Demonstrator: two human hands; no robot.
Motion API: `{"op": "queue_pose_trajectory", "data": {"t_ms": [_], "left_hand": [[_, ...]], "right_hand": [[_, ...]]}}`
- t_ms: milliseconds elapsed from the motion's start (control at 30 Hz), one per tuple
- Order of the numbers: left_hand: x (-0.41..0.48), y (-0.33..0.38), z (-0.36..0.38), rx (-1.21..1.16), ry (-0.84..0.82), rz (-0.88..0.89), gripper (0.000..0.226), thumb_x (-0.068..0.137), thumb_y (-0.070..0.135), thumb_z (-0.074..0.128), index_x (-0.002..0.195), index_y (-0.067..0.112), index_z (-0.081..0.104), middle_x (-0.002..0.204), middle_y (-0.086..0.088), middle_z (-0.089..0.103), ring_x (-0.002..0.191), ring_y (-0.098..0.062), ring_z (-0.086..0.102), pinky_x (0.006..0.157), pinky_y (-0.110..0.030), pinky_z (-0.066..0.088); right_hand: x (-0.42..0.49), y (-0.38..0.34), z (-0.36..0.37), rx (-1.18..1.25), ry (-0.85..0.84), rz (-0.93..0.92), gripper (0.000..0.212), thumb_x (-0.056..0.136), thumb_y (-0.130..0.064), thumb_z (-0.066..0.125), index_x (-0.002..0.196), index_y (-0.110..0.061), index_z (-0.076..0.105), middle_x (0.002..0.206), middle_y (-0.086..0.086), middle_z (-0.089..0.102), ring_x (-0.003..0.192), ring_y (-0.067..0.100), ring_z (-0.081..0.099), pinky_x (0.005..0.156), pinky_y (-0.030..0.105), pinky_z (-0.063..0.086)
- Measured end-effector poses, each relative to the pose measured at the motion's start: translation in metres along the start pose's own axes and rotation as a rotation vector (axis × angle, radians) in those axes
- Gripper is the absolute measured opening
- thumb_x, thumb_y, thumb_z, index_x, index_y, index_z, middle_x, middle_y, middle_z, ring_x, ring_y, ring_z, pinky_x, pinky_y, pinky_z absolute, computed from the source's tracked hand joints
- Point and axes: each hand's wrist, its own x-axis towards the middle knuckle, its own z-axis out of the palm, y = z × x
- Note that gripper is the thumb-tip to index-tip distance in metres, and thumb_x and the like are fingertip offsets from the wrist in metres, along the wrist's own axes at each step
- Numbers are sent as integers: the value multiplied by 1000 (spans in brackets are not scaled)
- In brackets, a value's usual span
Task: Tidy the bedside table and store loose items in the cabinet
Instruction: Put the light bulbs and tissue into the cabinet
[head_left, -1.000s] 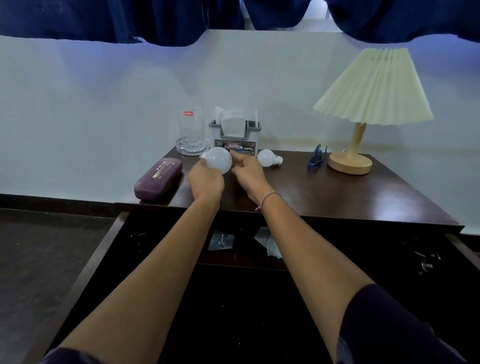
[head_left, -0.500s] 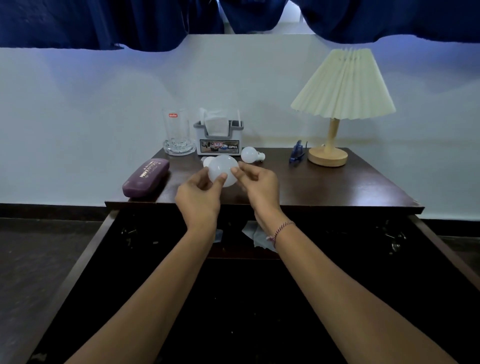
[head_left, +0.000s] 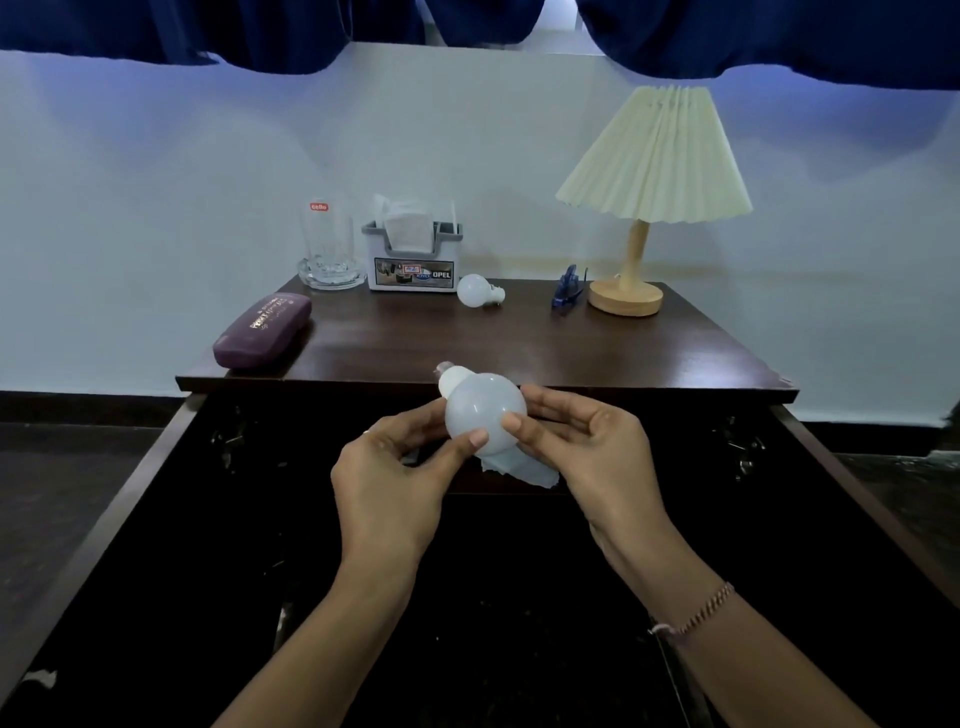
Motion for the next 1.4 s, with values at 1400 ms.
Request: {"op": "queue_pose_trajectory", "data": {"t_ms": [1400], "left_hand": [[112, -165, 64, 239, -172, -217, 43, 82, 0, 65, 124, 1, 55, 119, -21, 64, 110, -34, 61, 97, -49, 49]], "right_hand": [[112, 167, 36, -155, 70, 137, 40, 82, -18, 69, 118, -3, 60, 116, 14, 65, 108, 25, 60, 95, 34, 49]]}}
